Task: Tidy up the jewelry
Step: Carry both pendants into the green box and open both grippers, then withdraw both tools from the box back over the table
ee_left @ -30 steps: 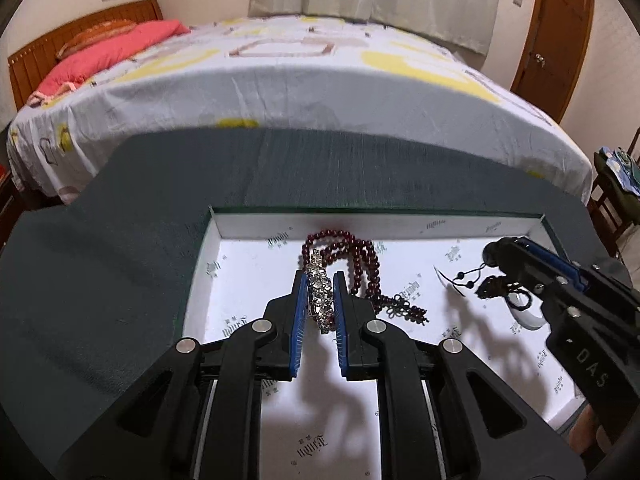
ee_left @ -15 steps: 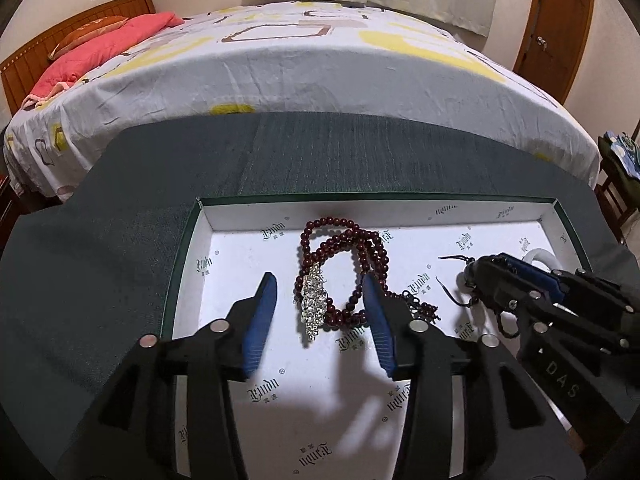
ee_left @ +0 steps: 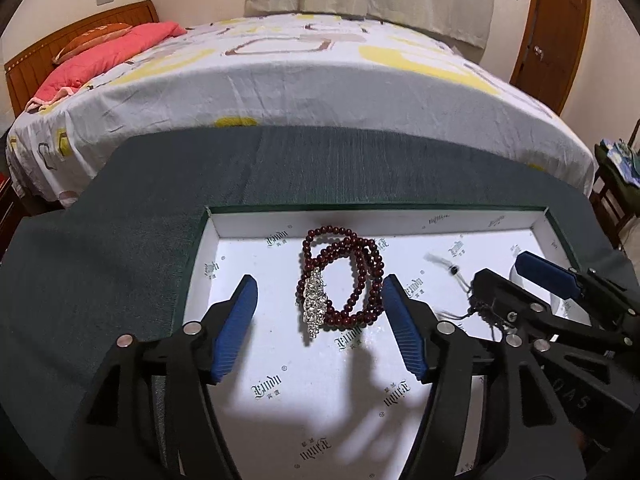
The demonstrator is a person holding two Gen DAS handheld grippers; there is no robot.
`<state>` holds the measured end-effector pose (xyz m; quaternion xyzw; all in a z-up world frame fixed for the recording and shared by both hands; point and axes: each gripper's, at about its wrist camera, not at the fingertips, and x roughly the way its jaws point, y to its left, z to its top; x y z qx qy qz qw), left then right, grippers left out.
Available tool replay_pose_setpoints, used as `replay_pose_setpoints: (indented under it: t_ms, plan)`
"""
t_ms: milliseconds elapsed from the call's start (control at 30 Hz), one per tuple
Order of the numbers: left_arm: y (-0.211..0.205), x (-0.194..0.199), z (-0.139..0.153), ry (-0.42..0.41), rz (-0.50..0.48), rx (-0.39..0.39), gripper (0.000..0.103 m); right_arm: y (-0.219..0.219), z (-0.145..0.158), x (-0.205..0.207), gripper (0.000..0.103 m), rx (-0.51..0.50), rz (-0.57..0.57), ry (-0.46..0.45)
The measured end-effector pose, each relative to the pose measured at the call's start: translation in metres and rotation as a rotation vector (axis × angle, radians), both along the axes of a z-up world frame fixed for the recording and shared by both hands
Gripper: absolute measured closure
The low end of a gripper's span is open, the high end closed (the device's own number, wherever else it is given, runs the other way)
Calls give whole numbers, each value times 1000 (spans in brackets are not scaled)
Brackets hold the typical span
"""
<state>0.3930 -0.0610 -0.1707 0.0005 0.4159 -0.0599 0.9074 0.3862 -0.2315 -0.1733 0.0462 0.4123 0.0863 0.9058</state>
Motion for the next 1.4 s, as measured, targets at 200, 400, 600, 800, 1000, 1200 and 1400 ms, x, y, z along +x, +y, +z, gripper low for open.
replay_pose_setpoints:
  t_ms: [200, 400, 600, 800, 1000, 1200, 1400]
  plan:
    - [1, -22, 18, -68, -3, 10, 34, -9, 21, -25, 51, 13, -20, -81]
    - [9, -52, 37, -125, 2, -6, 34, -17, 41, -55, 51, 17, -44, -145]
    - [13, -83, 55, -172, 4, -10, 34, -23, 58, -87, 51, 18, -62, -196]
    - [12, -115, 62, -198, -1, -6, 34, -27, 66, -122, 51, -3, -74, -237]
    - [6, -152, 53, -187, -13, -2, 34, -33, 52, -161, 51, -26, -81, -232]
    - [3, -186, 34, -160, -6, -15, 34, -41, 29, -202, 51, -47, -107, -214]
    - [9, -211, 17, -133, 13, -10, 34, -40, 6, -243, 51, -57, -104, -195]
